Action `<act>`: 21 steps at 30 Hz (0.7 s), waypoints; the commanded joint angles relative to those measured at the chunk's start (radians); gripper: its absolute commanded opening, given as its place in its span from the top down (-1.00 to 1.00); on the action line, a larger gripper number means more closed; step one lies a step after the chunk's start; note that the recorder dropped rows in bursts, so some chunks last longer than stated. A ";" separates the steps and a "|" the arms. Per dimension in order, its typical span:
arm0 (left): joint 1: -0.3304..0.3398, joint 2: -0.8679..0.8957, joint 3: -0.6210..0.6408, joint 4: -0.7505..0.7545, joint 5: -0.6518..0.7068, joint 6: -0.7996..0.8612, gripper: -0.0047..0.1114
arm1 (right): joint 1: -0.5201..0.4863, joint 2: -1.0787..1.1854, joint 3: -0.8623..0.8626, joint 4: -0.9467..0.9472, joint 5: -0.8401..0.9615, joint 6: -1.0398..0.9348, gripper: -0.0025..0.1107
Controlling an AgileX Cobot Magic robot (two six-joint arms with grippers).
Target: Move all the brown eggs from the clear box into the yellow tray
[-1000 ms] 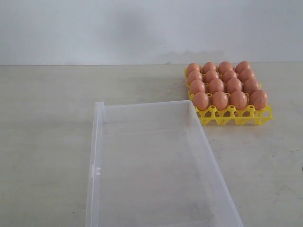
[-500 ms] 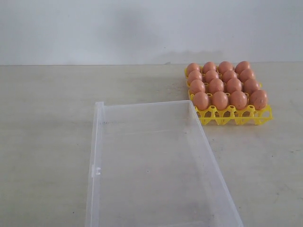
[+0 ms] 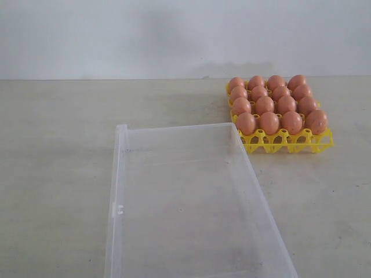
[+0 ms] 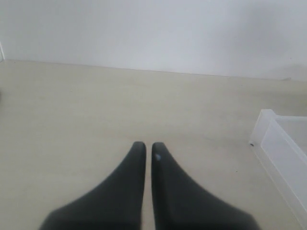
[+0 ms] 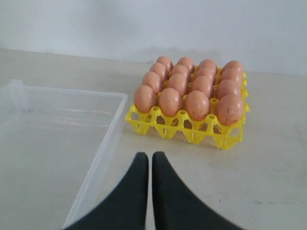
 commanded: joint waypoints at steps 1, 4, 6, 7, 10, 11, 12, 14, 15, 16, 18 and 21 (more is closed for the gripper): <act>0.002 -0.002 0.003 -0.003 -0.007 0.002 0.85 | -0.003 -0.142 -0.001 0.001 -0.008 0.004 0.96; 0.002 -0.002 0.003 -0.003 -0.007 0.002 0.85 | -0.005 -0.248 -0.001 -0.023 0.049 0.004 0.96; 0.002 -0.002 0.003 -0.003 -0.005 0.002 0.85 | -0.014 -0.248 -0.001 -0.146 0.070 0.051 0.96; 0.002 -0.002 0.003 -0.003 -0.007 0.002 0.85 | -0.017 -0.248 -0.001 -0.192 0.085 0.082 0.96; 0.002 -0.002 0.003 -0.003 -0.007 0.002 0.85 | -0.063 -0.248 -0.001 -0.343 0.311 0.302 0.96; 0.002 -0.002 0.003 -0.003 -0.007 0.002 0.85 | -0.073 -0.248 -0.001 -0.345 0.313 0.280 0.96; 0.002 -0.002 0.003 -0.003 -0.007 0.002 0.85 | -0.104 -0.248 -0.001 -0.345 0.307 0.228 0.96; 0.002 -0.002 0.003 -0.003 -0.007 0.002 0.85 | -0.138 -0.248 -0.001 -0.341 0.307 0.225 0.96; 0.002 -0.002 0.003 -0.003 -0.007 0.002 0.85 | -0.148 -0.248 -0.001 -0.341 0.307 0.249 0.96; 0.002 -0.002 0.003 -0.003 -0.007 0.002 0.85 | -0.151 -0.248 -0.001 -0.341 0.307 0.286 0.96; 0.002 -0.002 0.003 -0.003 -0.007 0.002 0.85 | -0.151 -0.248 -0.001 -0.341 0.309 0.323 0.96; 0.002 -0.002 0.003 -0.003 -0.007 0.002 0.85 | -0.151 -0.248 -0.001 -0.341 0.309 0.323 0.96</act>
